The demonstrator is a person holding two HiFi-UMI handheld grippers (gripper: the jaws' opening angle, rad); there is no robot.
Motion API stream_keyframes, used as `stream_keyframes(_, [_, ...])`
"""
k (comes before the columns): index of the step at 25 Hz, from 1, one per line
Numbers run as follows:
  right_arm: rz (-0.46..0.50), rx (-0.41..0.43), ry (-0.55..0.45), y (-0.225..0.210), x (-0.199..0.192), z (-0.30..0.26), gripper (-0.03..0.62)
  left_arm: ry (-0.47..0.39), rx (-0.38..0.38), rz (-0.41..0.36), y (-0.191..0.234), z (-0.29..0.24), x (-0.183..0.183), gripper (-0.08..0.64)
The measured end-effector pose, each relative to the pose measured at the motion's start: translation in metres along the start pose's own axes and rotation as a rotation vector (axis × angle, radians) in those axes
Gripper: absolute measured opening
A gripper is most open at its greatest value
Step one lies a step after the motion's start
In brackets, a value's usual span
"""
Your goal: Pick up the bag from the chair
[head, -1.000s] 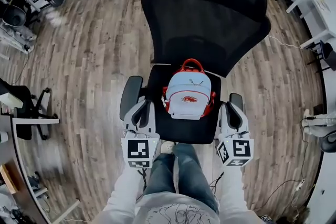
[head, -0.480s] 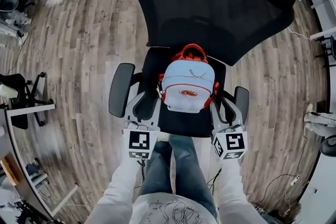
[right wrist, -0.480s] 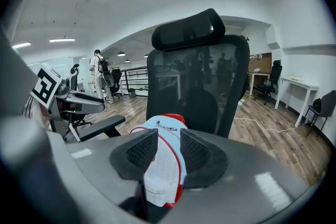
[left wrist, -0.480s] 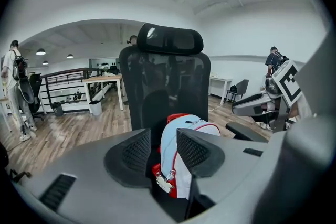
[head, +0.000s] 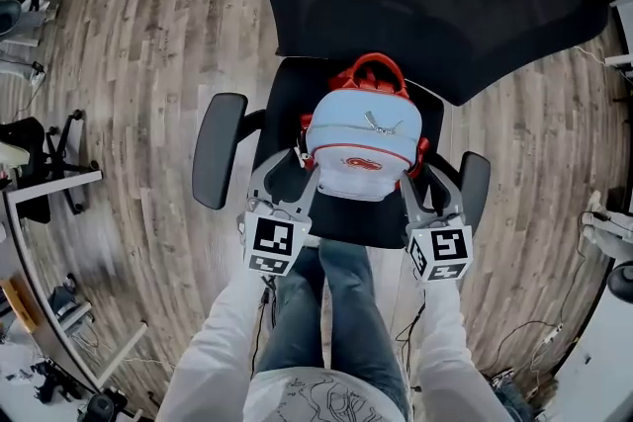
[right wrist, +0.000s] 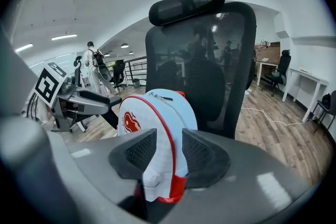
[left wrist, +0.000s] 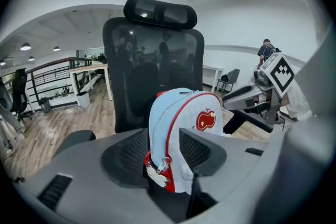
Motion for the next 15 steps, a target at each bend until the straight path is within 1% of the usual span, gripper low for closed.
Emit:
stream_keyframes(3, [0.007, 0.015, 0.009, -0.006, -0.004, -0.008, 0.155, 0.011, -0.021, -0.013, -0.003, -0.012, -0.005, 0.173])
stream_keyframes(5, [-0.002, 0.031, -0.006, -0.009, -0.005, -0.012, 0.166, 0.013, -0.044, -0.01, -0.005, -0.019, -0.007, 0.173])
stream_keyframes(10, [-0.039, 0.088, -0.041, -0.019, -0.007, -0.012, 0.176, 0.005, -0.089, -0.038, -0.009, -0.036, -0.007, 0.173])
stream_keyframes(15, [-0.05, 0.157, -0.022, -0.025, -0.015, -0.014, 0.196, -0.006, -0.126, -0.023, -0.004, -0.043, -0.008, 0.193])
Point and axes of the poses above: the fingertips, and each gripper's own axes: z backward along the fingers, y to its left, x out of its top, the point moved 10 cm from there along z, backward along the fingers, and after that the axes turned 12 degrees about x, right-handed, at the moved point
